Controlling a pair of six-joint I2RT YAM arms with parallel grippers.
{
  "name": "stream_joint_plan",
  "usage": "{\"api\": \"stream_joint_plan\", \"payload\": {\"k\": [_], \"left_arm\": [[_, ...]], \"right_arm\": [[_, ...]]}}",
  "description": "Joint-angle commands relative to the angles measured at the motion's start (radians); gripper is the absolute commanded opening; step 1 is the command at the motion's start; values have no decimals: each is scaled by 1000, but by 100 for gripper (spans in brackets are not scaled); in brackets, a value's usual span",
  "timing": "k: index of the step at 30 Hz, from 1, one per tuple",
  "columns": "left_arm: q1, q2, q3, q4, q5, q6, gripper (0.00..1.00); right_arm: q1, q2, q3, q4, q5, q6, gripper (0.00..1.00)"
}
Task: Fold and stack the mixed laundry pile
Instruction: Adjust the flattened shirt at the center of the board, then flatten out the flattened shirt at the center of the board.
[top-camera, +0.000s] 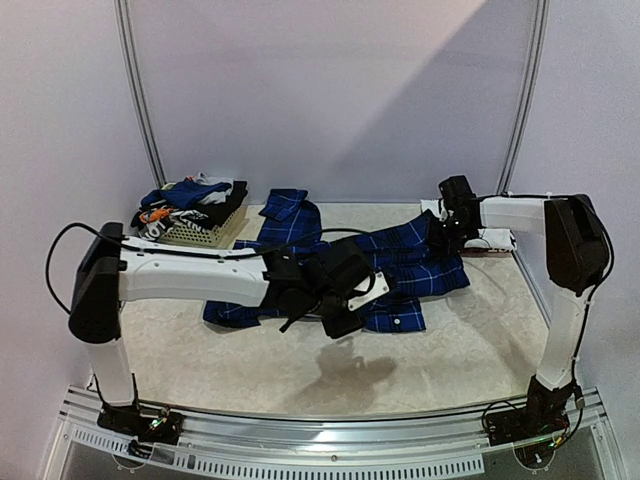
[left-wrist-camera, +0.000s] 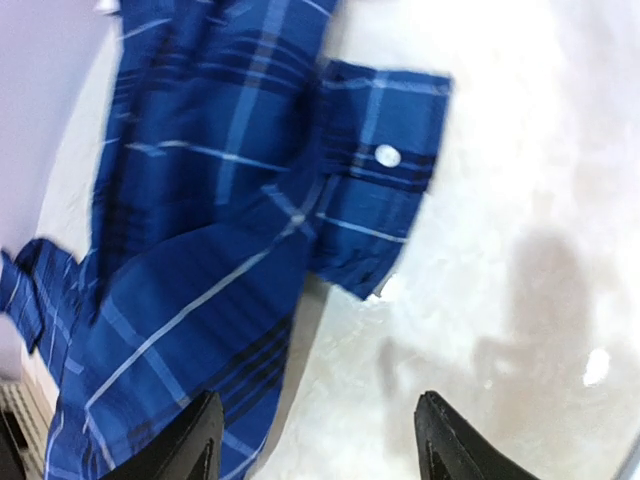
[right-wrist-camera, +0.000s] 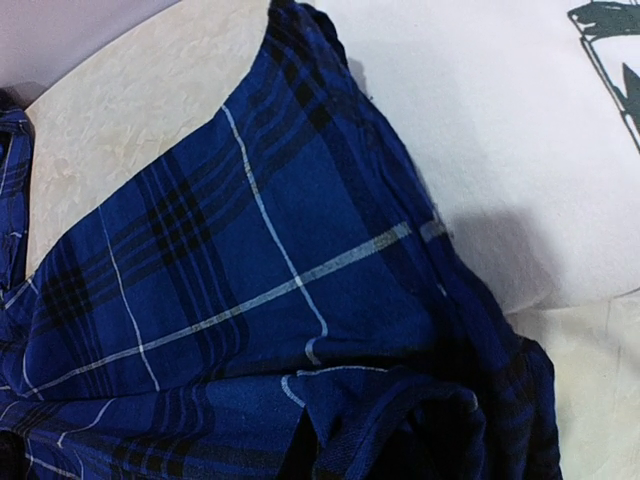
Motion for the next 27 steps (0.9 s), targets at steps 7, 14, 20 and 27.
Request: {"api": "stream_joint_plan", "payload": {"k": [7, 14, 20, 27], "left_arm": [[-20, 209, 35, 118, -82, 363, 62], [-31, 267, -23, 306, -177, 505, 59], [-43, 325, 6, 326, -198, 562, 49], [-49, 376, 33, 331, -190, 588, 42]], "right_arm": [[-3, -93, -59, 17, -5, -32, 0], [-3, -110, -88, 30, -11, -32, 0], [-3, -113, -93, 32, -11, -34, 0], [-3, -113, -93, 32, -11, -40, 0]]}}
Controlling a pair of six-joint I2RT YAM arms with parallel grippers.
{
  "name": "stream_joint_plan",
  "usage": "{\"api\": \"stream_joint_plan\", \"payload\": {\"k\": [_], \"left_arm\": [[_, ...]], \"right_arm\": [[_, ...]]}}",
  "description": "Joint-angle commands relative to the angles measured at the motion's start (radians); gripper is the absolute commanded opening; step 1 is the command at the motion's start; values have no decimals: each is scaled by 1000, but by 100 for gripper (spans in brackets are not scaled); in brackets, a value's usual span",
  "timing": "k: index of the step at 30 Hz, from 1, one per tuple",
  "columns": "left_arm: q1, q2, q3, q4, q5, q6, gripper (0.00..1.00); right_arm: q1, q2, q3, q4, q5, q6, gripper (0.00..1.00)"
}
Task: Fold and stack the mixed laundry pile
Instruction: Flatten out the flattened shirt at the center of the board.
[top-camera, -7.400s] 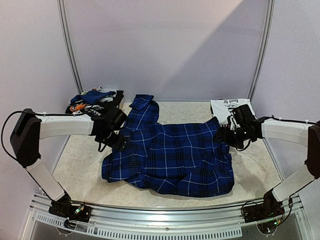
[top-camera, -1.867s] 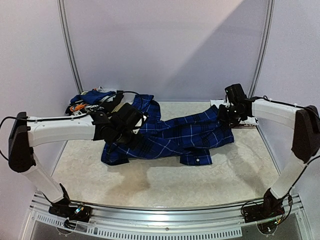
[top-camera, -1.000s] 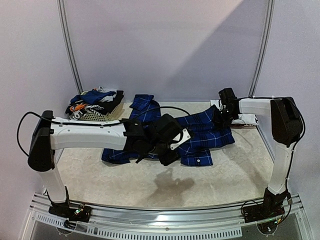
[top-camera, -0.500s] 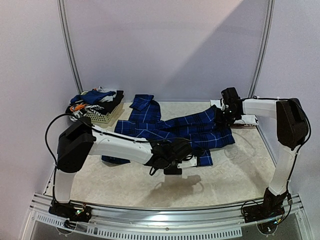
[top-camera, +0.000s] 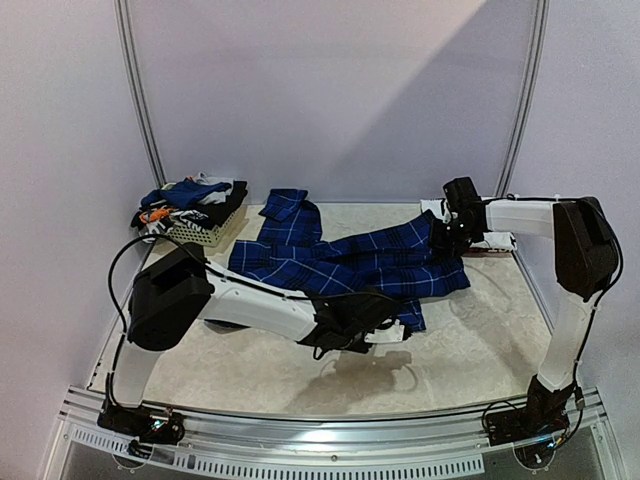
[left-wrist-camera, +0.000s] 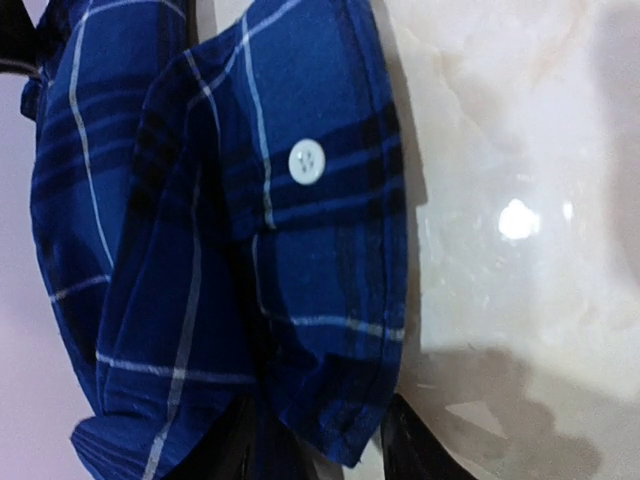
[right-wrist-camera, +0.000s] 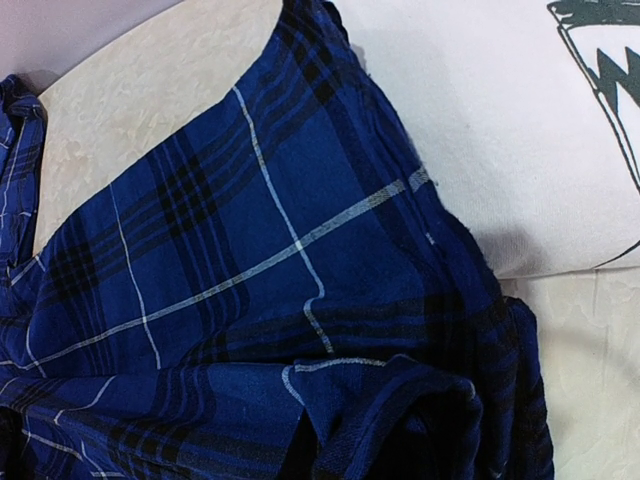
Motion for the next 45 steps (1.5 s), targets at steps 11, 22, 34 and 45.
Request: {"api": "stream_joint_plan", "payload": {"k": [11, 22, 34, 45], "left_arm": [[-28, 33, 59, -14, 67, -10, 0], [-97, -443, -115, -100, 148, -242, 0], [-164, -829, -69, -286, 86, -455, 0], [-216, -1054, -28, -337, 138, -522, 0]], "right_arm": [[-3, -44, -12, 13, -27, -19, 0], [0, -131, -59, 42, -49, -25, 0], [56, -344, -209, 11, -18, -23, 0], [101, -712, -491, -118, 95, 51, 0]]}}
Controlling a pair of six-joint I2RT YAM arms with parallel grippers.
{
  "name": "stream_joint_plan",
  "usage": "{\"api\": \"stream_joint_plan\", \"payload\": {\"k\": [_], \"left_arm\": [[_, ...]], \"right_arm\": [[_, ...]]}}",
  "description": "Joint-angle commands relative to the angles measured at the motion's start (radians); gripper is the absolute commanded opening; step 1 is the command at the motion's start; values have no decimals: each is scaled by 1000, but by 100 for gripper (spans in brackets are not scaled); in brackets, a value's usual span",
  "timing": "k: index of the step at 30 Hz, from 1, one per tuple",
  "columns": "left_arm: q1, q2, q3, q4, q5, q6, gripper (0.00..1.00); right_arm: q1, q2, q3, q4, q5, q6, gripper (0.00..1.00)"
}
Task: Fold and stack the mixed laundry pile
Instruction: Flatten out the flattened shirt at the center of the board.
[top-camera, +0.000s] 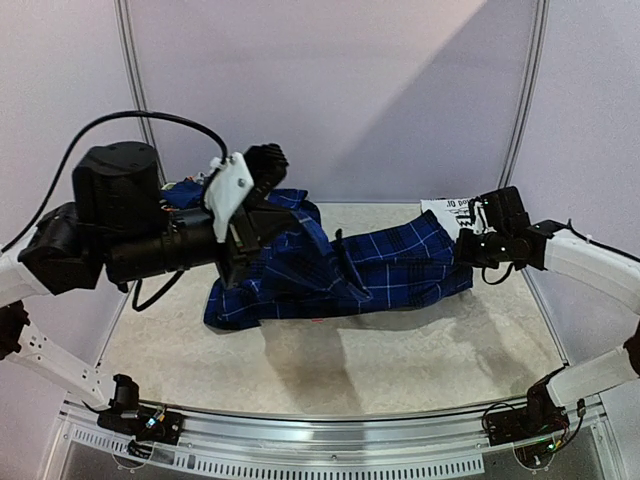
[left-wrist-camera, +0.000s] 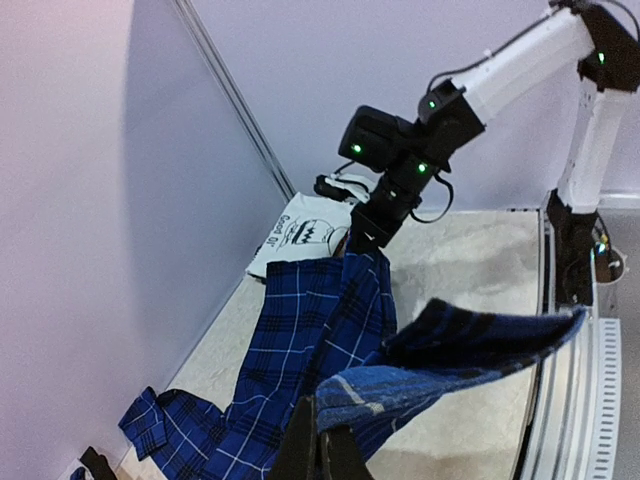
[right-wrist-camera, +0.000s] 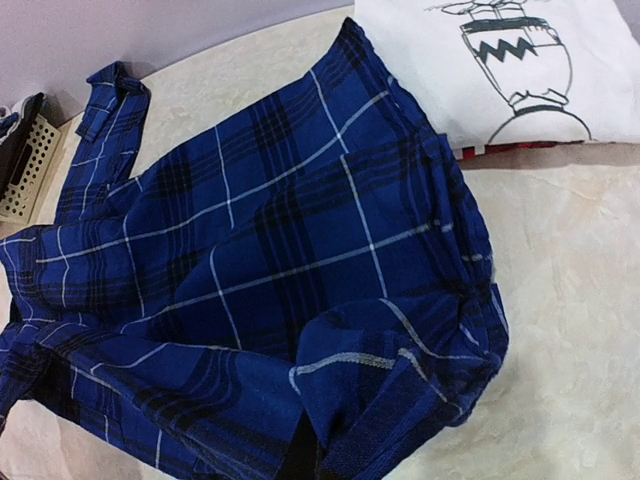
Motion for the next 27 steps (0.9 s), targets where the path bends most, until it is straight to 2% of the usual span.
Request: {"api": "stream_joint_plan", "payload": {"k": [1, 12, 15, 19, 22, 27], "left_arm": [[-40, -8, 46, -52, 33, -46, 0], [-161, 58, 215, -131, 35, -73, 0], [-196, 76, 248, -152, 7, -88, 0], [-227, 76, 254, -169, -19, -109, 0], [-239, 64, 244, -166, 24, -137, 0], [-270, 77, 271, -178, 158, -203, 0]], "right_arm": [[10, -140, -114, -99, 53, 52, 0], [14, -484, -338, -235, 27, 183, 0], [14, -561, -390, -241, 14, 227, 7], [13, -655, -485, -212, -9, 281, 6], [14, -754, -550, -199, -21, 334, 0], [14, -1002, -606, -280, 38, 452, 1]]}}
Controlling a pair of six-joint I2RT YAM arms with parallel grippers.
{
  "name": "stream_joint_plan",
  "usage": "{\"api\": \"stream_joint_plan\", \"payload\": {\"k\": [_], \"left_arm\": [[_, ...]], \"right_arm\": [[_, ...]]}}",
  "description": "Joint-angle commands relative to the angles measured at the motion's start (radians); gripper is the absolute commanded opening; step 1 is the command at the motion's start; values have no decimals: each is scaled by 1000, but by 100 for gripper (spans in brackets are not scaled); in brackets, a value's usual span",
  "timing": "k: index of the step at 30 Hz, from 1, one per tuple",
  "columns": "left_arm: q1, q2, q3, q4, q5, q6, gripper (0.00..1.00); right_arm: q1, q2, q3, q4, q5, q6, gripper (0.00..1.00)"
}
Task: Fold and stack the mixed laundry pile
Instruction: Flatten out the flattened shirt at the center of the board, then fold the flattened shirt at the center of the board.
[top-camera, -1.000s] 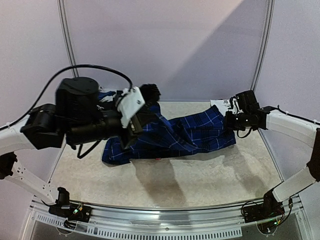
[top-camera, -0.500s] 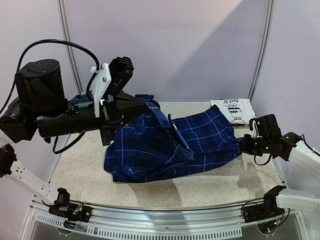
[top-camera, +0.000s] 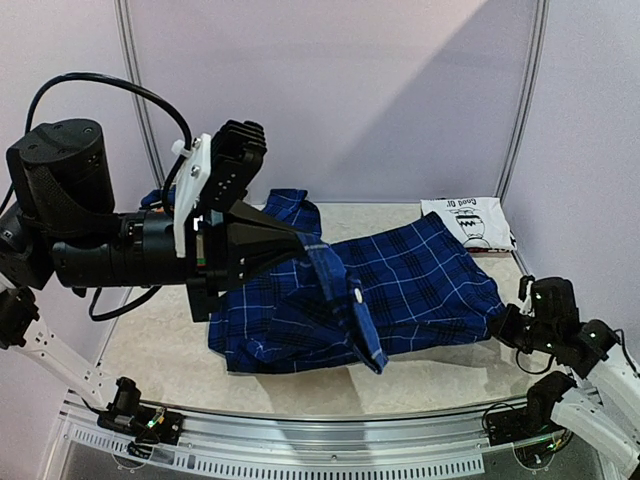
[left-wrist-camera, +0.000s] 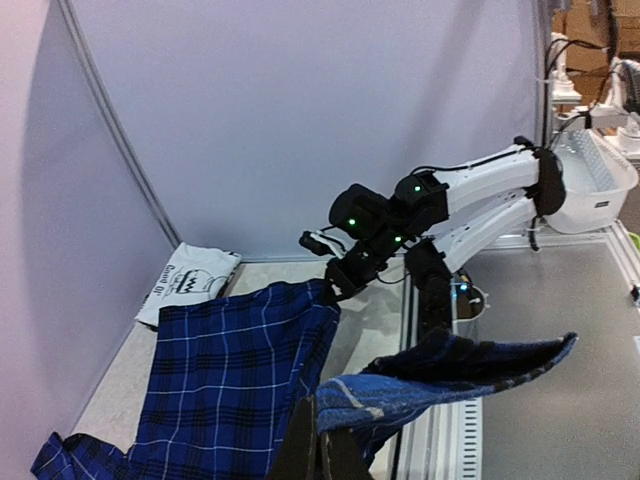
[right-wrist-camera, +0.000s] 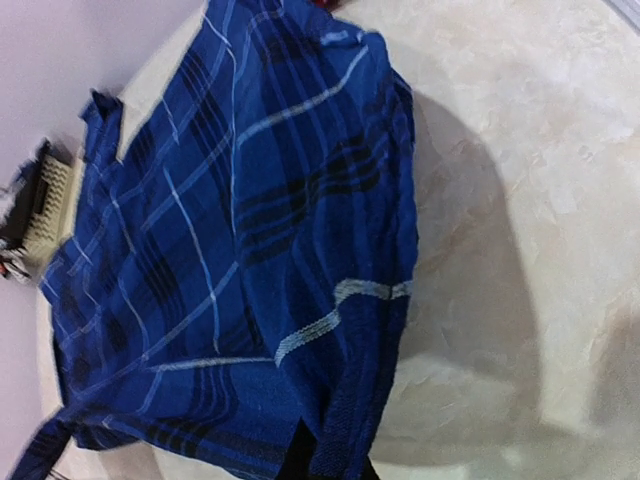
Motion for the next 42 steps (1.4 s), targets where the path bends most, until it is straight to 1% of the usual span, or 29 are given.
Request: {"api": "stream_joint_plan", "payload": {"k": [1, 3, 6, 7, 8, 10, 12, 14, 17, 19, 21, 23, 24, 26, 28, 31, 32, 34, 38, 40, 42], "left_arm": [[-46, 11, 35, -27, 138, -81, 0], [-66, 32, 38, -27, 160, -102, 0], [-109, 64, 33, -19, 154, -129, 0], [-124, 75, 29, -12, 153, -143, 0], [-138, 84, 25, -7, 152, -158, 0], [-170, 103, 25, 8, 163, -197, 0], [-201, 116, 28, 36, 216, -225, 0], [-231, 128, 29, 58, 229, -234, 0], [-248, 145, 44, 61, 267, -258, 0], [-253, 147, 46, 77, 309, -267, 0], [-258, 143, 41, 108, 358, -257, 0], [-261, 143, 27, 134, 379, -241, 0], [-259, 143, 13, 152, 363, -240, 0], [-257, 157, -18, 186, 357, -249, 0], [-258, 183, -1, 172, 357, -258, 0], [-248, 198, -14, 216, 357, -266, 0], [-235, 204, -29, 247, 321, -277, 0], [-197, 232, -30, 271, 308, -321, 0], [-131, 288, -22, 304, 266, -410, 0], [-125, 312, -5, 322, 230, -417, 0], [-124, 328, 0, 348, 189, -414, 0]], "right_arm": [[6, -193, -25, -93, 62, 138, 5], [6, -297, -28, -155, 106, 165, 27], [6, -387, -33, -231, 159, 220, 70], [6, -423, -31, -246, 168, 232, 79], [6, -437, -22, -255, 172, 240, 82], [5, -432, 1, -257, 165, 228, 85], [6, -420, 27, -262, 158, 210, 85], [6, -417, 57, -270, 158, 201, 86], [6, -413, 89, -277, 155, 180, 88], [6, -397, 96, -239, 134, 154, 88], [6, -349, 83, -161, 78, 110, 88], [6, -237, 67, -75, -25, 75, 86], [6, -190, 65, -35, -55, 67, 84], [6, -85, 49, 64, -176, 49, 79], [8, 16, 29, 160, -254, 35, 73], [23, 159, 40, 236, -316, 3, 64], [34, 205, 55, 249, -326, -20, 62], [72, 290, 77, 285, -345, -51, 59], [193, 436, 99, 411, -404, -86, 44], [263, 517, 118, 472, -446, -100, 38], [336, 626, 154, 499, -466, -126, 34]]}}
